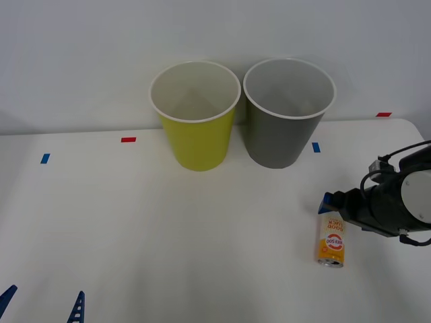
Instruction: Put cans in the gray bin and PET bottles in the light green bin.
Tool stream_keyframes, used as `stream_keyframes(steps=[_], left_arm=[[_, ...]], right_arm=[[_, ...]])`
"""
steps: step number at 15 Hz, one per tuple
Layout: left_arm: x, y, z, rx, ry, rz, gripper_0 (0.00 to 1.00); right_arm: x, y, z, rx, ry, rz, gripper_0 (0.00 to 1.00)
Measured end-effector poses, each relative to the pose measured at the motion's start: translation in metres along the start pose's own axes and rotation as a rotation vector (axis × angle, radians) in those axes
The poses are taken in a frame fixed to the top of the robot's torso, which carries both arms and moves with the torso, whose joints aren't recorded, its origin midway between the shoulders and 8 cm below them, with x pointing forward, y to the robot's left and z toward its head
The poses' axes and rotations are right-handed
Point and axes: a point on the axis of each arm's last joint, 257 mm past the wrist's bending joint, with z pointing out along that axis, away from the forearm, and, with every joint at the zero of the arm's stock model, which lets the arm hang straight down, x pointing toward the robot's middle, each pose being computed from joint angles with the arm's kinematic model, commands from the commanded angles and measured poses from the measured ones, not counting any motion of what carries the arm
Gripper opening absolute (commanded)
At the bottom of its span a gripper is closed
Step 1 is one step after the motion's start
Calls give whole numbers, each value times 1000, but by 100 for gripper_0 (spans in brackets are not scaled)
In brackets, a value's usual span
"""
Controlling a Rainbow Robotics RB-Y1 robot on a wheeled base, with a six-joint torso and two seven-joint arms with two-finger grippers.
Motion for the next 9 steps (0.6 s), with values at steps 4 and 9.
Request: stream_keyframes(steps=[4, 9], left_arm=[[0, 0, 0, 0, 0, 0, 100], [0, 0, 0, 0, 0, 0, 100]], right_arm=[[8, 13, 8, 9, 19, -29, 100], [12, 10, 18, 37, 45, -43, 100]])
